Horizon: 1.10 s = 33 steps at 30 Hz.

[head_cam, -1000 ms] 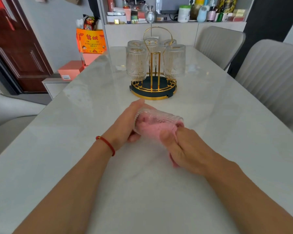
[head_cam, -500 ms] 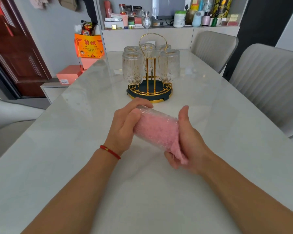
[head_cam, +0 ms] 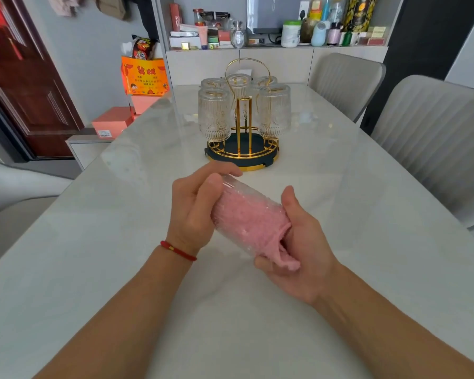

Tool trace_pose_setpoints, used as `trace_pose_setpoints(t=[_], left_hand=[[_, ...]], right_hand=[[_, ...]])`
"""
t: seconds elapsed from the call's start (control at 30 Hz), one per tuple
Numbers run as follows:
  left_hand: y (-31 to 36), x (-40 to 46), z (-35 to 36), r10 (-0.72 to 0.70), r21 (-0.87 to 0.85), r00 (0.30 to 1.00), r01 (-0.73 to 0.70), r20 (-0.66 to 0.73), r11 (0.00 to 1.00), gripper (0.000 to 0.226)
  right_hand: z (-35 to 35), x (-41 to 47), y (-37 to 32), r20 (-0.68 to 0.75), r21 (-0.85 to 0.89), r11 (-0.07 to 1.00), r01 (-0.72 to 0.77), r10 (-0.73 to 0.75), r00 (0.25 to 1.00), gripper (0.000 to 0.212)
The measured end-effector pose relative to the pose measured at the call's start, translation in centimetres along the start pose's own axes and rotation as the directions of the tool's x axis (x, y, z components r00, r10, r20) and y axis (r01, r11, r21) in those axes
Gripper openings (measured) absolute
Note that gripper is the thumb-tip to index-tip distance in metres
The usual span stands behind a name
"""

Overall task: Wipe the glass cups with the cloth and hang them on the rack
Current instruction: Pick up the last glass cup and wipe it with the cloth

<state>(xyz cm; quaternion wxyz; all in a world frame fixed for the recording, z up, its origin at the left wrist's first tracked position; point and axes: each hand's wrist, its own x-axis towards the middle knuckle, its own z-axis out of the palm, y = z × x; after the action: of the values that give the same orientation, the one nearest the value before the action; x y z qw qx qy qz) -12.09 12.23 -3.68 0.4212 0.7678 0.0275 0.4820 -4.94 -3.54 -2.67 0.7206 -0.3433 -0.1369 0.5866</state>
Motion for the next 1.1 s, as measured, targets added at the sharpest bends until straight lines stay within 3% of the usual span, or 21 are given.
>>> trace_pose_setpoints(t=[0.07,0.1,0.17,0.23,0.27,0.3,0.33,0.4,0.47,0.53,0.6,0.67,0.73,0.77,0.83,0.87,0.9,0.93,0.97,1.03,1.1], left_hand=[[0.1,-0.2,0.2,0.053,0.038,0.999,-0.053,0.007,0.998,0.044],[0.1,-0.2,0.3,0.010,0.009,1.000,-0.010,0.026,1.000,0.046],[0.2,-0.1,0.2,-0.301,-0.124,0.946,0.315,0.118,0.941,0.049],[0.7,0.3,0.2,-0.629,-0.167,0.728,0.679,0.272,0.714,0.048],[1.0,0.4,0.4,-0.717,-0.111,0.643,0.760,0.271,0.640,0.047],[1.4,0.3,0.8,-0.769,-0.062,0.602,0.794,0.215,0.605,0.044],[1.6,0.4,1.2,-0.775,-0.048,0.616,0.786,0.138,0.617,0.041],[1.8,0.2,1.7,-0.633,-0.101,0.774,0.629,-0.009,0.771,0.036],[1.6,-0.1,1.3,-0.337,-0.076,0.937,0.331,-0.094,0.941,0.038],[1.2,0.0,0.5,-0.086,-0.044,0.993,0.082,-0.084,0.996,0.040],[1.1,0.1,0.0,0.048,-0.012,0.998,-0.048,-0.034,0.999,0.043],[1.3,0.0,0.0,0.069,-0.007,0.998,-0.069,0.003,0.998,0.045],[1.1,-0.1,0.0,-0.136,-0.097,0.986,0.145,0.095,0.985,0.044],[1.2,0.0,0.1,-0.324,-0.159,0.929,0.352,0.179,0.922,0.042],[1.7,0.4,0.2,-0.653,-0.179,0.687,0.720,0.318,0.671,0.038],[1.7,0.5,0.4,-0.750,-0.098,0.591,0.800,0.298,0.592,0.040],[1.7,0.6,0.7,-0.813,-0.030,0.534,0.839,0.232,0.543,0.043],[1.8,0.6,1.1,-0.841,-0.004,0.519,0.851,0.151,0.525,0.040],[2.0,0.5,1.4,-0.840,-0.026,0.538,0.843,0.074,0.537,0.037],[2.1,0.3,1.8,-0.724,-0.069,0.687,0.721,-0.063,0.689,0.035],[2.1,0.1,1.6,-0.531,-0.050,0.834,0.530,-0.151,0.847,0.034]], right_hand=[[-0.1,0.2,-0.2,-0.014,0.020,1.000,0.007,-0.007,1.000,0.083],[-0.3,0.2,-0.4,-0.022,-0.066,0.998,0.018,-0.019,1.000,0.087],[-1.1,0.3,-0.9,-0.089,-0.464,0.883,0.076,-0.132,0.987,0.095],[-2.0,0.2,-1.0,-0.012,-0.892,0.431,0.141,-0.332,0.943,0.100],[-2.2,-0.1,-0.7,0.079,-0.964,0.214,0.159,-0.341,0.937,0.105],[-2.1,-0.4,-0.4,0.137,-0.976,0.117,0.183,-0.322,0.937,0.107],[-1.9,-0.3,0.0,0.153,-0.967,0.150,0.204,-0.296,0.943,0.105],[-1.1,0.0,0.3,0.041,-0.824,0.535,0.187,-0.273,0.961,0.084],[-0.2,-0.2,0.2,-0.089,-0.444,0.890,0.102,-0.157,0.984,0.076],[0.3,-0.4,0.1,-0.054,-0.106,0.994,0.034,-0.040,0.998,0.080],[0.1,-0.1,0.3,-0.014,0.005,1.000,-0.005,0.005,1.000,0.079],[-0.3,0.3,-0.1,-0.031,-0.057,0.998,-0.003,0.001,1.000,0.077],[-0.1,-0.3,-1.1,-0.090,-0.312,0.949,0.047,-0.079,0.993,0.082],[-0.4,-0.7,-1.5,-0.102,-0.528,0.845,0.082,-0.160,0.982,0.087],[-0.4,-1.0,-1.6,0.018,-0.910,0.385,0.152,-0.330,0.944,0.101],[-0.7,-1.0,-1.2,0.116,-0.967,0.175,0.183,-0.337,0.934,0.107],[-1.1,-1.0,-0.8,0.136,-0.980,0.098,0.172,-0.299,0.944,0.111],[-1.5,-0.8,-0.2,0.124,-0.983,0.097,0.157,-0.281,0.952,0.112],[-1.6,-0.5,0.3,0.107,-0.973,0.170,0.153,-0.254,0.961,0.109],[-0.9,-0.2,0.7,0.086,-0.887,0.425,0.180,-0.230,0.969,0.085],[-0.4,-0.4,0.5,0.004,-0.754,0.649,0.102,-0.150,0.989,0.080]])
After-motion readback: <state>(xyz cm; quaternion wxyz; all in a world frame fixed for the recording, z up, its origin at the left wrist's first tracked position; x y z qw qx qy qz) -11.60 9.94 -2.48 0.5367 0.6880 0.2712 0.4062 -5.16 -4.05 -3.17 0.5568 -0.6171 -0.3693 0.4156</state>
